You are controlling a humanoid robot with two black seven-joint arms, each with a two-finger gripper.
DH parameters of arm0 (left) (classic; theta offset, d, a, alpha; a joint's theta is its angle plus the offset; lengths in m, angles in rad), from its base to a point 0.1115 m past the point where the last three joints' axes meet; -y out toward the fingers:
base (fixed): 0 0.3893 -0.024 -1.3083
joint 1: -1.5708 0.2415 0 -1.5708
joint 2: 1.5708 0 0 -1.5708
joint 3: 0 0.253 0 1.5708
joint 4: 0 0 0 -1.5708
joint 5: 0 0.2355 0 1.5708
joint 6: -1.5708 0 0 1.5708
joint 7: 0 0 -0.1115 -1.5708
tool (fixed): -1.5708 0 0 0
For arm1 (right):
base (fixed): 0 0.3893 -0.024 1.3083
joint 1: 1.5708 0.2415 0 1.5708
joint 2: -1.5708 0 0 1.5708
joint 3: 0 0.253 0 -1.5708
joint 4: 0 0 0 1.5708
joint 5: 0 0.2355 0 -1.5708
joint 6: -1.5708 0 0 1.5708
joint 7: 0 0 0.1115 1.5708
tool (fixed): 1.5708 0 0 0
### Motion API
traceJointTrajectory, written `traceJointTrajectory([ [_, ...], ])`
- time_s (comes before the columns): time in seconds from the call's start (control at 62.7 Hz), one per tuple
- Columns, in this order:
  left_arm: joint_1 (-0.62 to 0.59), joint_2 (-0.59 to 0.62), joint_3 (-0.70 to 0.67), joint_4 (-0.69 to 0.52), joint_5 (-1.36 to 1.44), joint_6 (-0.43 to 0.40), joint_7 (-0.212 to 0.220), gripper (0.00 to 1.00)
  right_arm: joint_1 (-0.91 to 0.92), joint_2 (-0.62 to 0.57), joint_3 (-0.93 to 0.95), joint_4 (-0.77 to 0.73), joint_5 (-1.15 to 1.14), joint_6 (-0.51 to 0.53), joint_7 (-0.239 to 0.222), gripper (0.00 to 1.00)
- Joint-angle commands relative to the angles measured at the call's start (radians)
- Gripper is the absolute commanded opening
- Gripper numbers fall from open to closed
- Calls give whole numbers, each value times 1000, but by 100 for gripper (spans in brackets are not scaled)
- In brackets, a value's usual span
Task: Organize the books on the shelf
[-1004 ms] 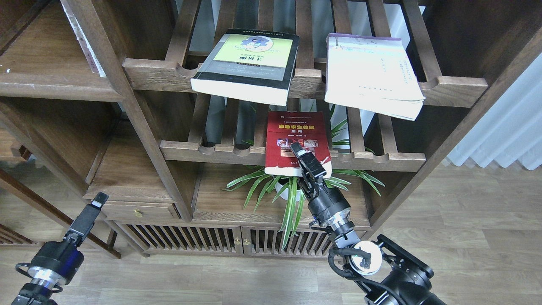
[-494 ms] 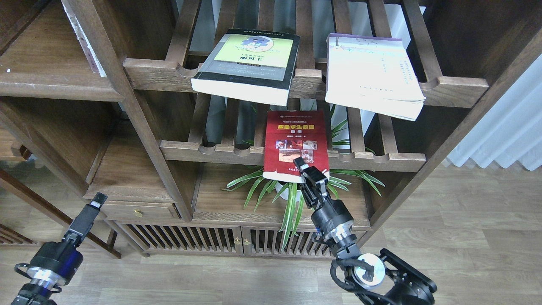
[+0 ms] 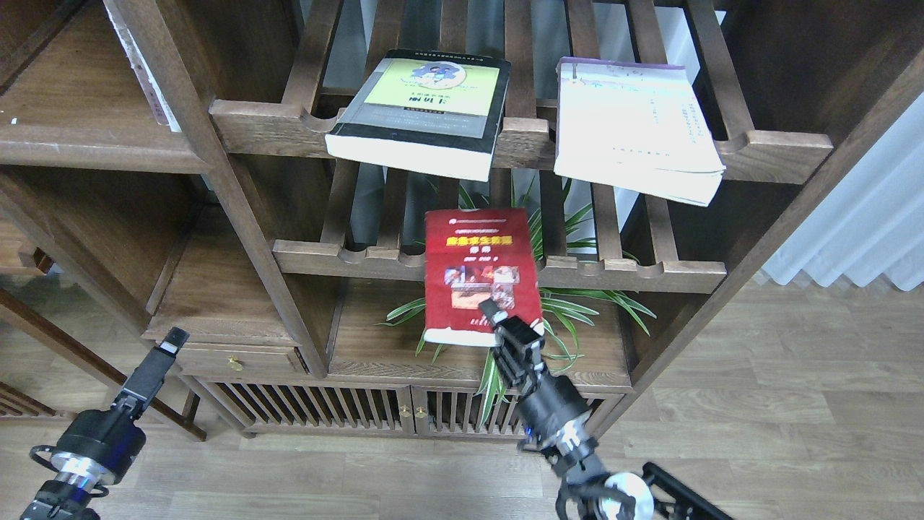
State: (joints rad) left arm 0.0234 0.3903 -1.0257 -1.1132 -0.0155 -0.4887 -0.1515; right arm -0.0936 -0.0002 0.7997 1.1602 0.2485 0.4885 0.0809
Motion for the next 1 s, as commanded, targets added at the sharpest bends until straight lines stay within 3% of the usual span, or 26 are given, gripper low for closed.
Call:
traceJointTrajectory([
  [0.0,7,-10,47,-10,-3,0,-3,100,-49,0,-27,23,-41,0,-19,5],
  [0.175,12,-47,108,-17,-38,0,-2,100,-91,0,-43,23,-61,0,-33,5],
  [0.367,7,-87,206,-25,-104,0,-8,100,-115,0,-65,16,-77,0,-81,5],
  [0.989,-6,-212,311,-63,-101,0,-11,100,-127,0,-103,3,-84,0,-139,6],
])
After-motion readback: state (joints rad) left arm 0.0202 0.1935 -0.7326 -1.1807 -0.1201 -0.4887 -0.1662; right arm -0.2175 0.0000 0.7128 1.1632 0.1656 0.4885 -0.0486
